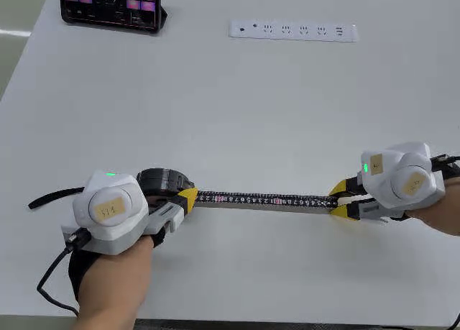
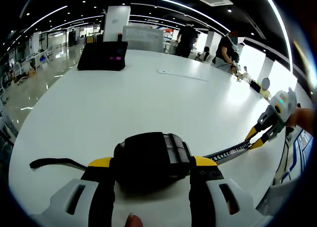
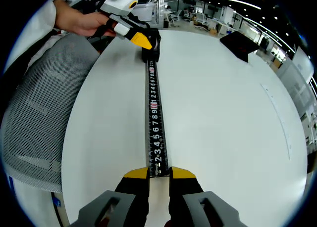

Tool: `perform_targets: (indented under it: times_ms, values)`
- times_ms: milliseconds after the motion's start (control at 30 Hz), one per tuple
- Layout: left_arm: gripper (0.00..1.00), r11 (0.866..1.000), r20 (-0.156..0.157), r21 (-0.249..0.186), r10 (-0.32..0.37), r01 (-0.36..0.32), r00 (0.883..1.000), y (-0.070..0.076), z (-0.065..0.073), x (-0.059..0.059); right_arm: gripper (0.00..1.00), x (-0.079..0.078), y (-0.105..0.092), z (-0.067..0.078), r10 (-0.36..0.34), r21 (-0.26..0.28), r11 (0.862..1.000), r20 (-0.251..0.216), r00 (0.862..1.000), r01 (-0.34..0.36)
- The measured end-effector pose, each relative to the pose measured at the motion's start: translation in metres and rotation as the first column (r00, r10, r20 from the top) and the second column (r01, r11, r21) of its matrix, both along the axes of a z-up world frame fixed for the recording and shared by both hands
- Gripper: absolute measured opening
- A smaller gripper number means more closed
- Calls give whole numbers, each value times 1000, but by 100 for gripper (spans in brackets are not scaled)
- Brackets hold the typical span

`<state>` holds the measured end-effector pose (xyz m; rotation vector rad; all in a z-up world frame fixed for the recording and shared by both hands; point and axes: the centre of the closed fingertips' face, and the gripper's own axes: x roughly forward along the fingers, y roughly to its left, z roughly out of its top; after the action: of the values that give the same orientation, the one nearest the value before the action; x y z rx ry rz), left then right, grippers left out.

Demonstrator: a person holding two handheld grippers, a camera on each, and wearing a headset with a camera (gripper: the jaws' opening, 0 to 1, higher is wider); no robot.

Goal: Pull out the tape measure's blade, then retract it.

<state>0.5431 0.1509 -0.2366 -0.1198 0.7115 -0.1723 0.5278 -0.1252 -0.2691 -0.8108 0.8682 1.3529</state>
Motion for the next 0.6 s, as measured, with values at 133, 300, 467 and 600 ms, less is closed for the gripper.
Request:
perform_targets:
  times_ms: [133,300,467,600]
  values:
    - [56,1000,-3,-2,-1,1,1000,0,0,0,11,0,4,1,11,-1,1000,1,1000,-11]
    - [56,1000,-5,-6,0,0,1000,0,0,0,11,-1,6,2,12,2,1000,-2,1000,-12]
    - [56,1000,-6,-10,0,0,1000,0,0,0,11,-1,13,2,17,9,1000,-5,1000,-17]
    - [56,1000,-7,-15,-1,0,1000,0,0,0,11,-1,17,1,22,16,1000,-6,1000,-22]
